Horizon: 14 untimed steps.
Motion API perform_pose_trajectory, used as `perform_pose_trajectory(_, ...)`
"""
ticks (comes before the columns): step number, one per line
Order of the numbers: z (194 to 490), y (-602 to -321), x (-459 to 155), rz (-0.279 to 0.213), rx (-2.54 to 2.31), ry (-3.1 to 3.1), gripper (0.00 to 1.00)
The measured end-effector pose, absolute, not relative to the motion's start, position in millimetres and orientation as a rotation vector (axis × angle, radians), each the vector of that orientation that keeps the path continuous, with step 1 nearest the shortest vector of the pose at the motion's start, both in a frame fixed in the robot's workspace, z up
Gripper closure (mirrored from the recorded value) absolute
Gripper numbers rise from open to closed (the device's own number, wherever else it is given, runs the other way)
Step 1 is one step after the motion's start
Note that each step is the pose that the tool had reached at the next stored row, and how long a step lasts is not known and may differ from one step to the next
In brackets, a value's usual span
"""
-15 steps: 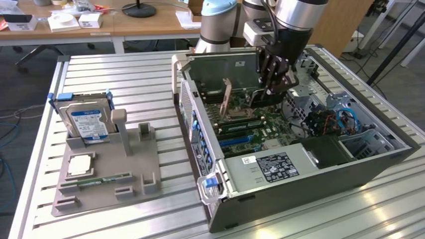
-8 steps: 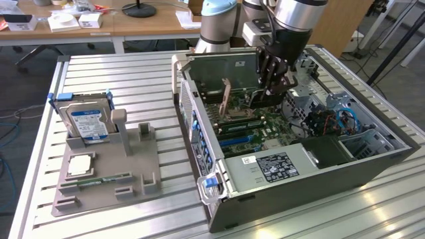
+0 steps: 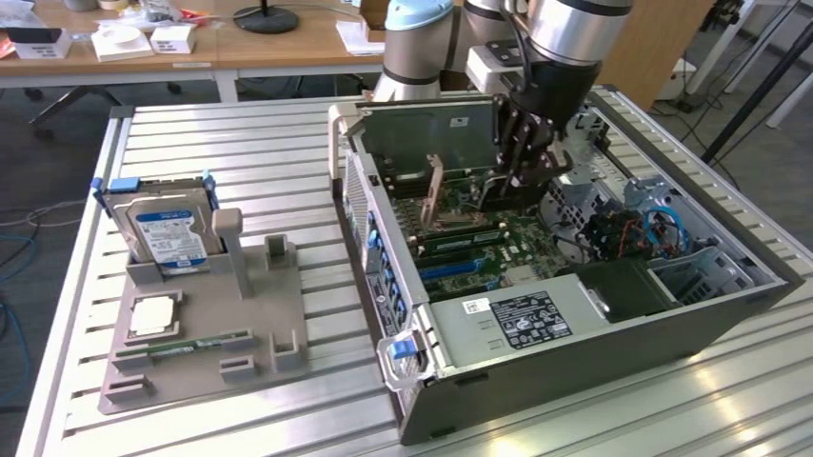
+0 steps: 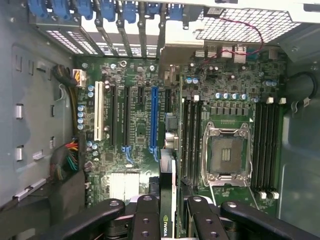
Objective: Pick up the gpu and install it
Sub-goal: 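Insert the gpu into the slot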
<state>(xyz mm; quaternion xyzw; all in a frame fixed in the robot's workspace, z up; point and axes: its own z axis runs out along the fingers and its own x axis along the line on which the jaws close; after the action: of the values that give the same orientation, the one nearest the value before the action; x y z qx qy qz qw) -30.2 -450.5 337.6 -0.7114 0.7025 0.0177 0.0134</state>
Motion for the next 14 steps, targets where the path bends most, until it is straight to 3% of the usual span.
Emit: perform_pose_trajectory(14,337.2,-456.5,-37.2,0.054,-2.215,2.188,0.74)
